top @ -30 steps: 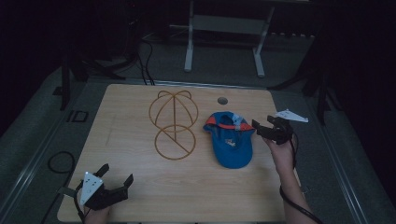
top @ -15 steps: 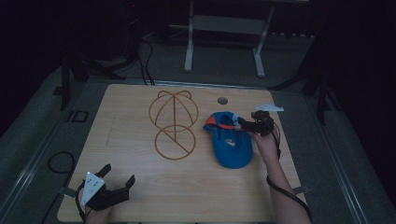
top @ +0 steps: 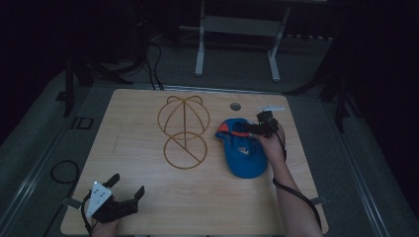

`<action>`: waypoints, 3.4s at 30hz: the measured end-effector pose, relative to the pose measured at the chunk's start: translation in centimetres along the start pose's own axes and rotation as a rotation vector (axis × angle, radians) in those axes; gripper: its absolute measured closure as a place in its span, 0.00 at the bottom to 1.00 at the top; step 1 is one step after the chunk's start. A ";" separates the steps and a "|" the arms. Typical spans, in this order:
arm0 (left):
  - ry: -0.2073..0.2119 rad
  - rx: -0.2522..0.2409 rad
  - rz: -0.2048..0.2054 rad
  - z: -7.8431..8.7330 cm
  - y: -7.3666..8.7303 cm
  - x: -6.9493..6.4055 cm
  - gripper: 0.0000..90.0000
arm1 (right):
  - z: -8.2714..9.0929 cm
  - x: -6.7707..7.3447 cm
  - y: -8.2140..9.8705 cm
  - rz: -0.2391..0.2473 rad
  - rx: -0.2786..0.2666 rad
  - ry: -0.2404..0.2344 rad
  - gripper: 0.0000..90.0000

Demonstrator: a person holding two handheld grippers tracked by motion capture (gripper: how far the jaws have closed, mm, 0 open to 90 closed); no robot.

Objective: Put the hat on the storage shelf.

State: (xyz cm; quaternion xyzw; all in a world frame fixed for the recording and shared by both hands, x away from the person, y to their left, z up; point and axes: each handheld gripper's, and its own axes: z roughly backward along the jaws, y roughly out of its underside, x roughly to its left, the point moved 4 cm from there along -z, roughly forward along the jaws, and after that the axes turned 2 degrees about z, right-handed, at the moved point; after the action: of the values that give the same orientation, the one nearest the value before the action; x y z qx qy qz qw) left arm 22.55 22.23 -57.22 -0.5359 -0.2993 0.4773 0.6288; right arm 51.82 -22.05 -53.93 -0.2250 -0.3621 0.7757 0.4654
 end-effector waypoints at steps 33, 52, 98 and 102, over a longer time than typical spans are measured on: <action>0.006 -0.001 0.031 0.1 0.0 0.2 0.02 | -2.6 3.0 2.1 0.162 0.178 -0.006 0.97; -0.002 0.009 0.006 -0.2 -0.6 -0.7 0.02 | 10.0 4.2 -0.9 0.119 -0.146 -0.064 0.98; 0.331 -0.004 -0.203 -2.9 -13.6 -12.5 0.08 | 23.4 6.8 0.4 0.158 -0.339 -0.163 0.98; 0.368 0.014 -0.214 -4.6 -14.6 -14.5 0.08 | 23.2 7.4 0.6 0.175 -0.328 -0.170 0.98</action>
State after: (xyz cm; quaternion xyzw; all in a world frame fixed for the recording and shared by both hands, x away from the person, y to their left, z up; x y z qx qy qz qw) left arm 25.43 7.53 -42.35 -0.5746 -0.2314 0.3042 0.7237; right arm 32.14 -23.81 -39.72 -0.2622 -0.5007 0.7598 0.3213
